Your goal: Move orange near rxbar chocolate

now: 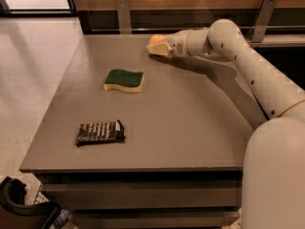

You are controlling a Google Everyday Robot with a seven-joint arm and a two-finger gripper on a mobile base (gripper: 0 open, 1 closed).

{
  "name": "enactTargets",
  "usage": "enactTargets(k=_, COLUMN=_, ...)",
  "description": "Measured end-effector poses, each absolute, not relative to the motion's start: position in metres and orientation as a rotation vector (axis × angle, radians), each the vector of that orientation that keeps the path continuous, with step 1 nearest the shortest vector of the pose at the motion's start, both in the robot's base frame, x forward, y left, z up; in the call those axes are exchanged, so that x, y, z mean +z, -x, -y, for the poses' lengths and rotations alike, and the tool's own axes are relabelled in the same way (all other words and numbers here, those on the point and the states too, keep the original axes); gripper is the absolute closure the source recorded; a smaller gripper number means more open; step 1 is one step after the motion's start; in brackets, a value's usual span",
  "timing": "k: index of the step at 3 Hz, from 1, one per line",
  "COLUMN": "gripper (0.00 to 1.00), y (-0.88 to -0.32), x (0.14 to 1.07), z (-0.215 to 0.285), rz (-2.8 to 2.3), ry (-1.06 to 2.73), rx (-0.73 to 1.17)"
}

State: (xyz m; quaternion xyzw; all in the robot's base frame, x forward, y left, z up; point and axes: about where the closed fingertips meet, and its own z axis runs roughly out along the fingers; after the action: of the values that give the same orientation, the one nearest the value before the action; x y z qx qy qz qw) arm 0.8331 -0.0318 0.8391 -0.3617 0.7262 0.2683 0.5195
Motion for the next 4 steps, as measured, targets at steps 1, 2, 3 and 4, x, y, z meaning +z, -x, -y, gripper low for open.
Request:
enactTargets(k=1, gripper=0.85, y=-0.833, x=0.838, z=0.028, rz=-1.742, ry=0.871, rx=0.648)
enactTargets(k=2, gripper=1.00, y=-0.833, x=0.836, z=0.025, rz=-1.742, ry=0.874, rx=0.653)
enactTargets(k=3, gripper=1.00, y=-0.833, x=0.836, z=0.025, rz=-1.742, ry=0.874, rx=0.653)
enactTargets(k=4, gripper=1.00, y=-0.824, x=0.849, z=0.028, rz=-1.740, ry=0.889, rx=0.622)
